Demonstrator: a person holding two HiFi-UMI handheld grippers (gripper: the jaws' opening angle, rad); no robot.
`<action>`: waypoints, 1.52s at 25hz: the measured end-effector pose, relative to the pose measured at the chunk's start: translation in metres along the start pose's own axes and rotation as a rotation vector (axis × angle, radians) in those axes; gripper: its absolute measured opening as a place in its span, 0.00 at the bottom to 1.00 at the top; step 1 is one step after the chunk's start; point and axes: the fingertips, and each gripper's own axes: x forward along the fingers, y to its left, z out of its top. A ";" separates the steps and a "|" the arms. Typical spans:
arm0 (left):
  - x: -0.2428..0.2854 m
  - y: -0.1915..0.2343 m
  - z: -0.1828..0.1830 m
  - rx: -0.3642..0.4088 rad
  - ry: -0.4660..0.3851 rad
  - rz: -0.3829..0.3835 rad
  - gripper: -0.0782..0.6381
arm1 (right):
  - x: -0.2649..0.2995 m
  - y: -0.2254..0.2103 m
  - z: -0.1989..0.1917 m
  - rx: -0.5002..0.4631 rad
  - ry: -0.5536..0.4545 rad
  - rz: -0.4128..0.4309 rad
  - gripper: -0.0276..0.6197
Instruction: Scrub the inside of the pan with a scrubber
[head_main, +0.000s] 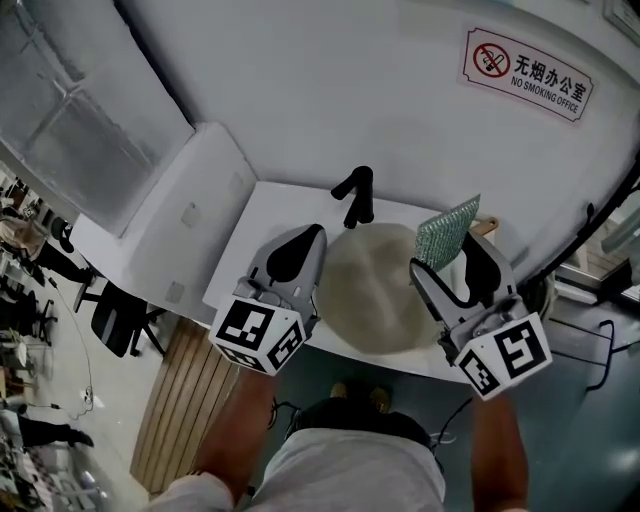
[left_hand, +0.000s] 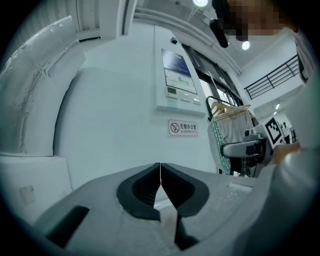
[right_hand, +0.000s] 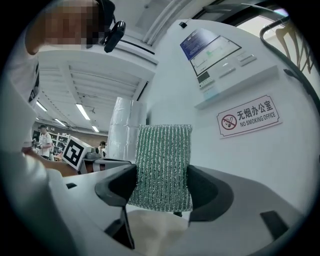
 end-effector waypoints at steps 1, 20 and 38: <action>0.001 0.003 -0.004 -0.001 0.017 0.005 0.13 | 0.004 0.001 -0.003 0.001 0.008 0.004 0.51; 0.018 0.047 -0.103 -0.093 0.389 0.008 0.28 | 0.064 0.011 -0.073 -0.008 0.270 0.028 0.51; 0.011 0.039 -0.202 -0.206 0.685 -0.051 0.37 | 0.094 0.038 -0.201 0.011 0.742 0.146 0.51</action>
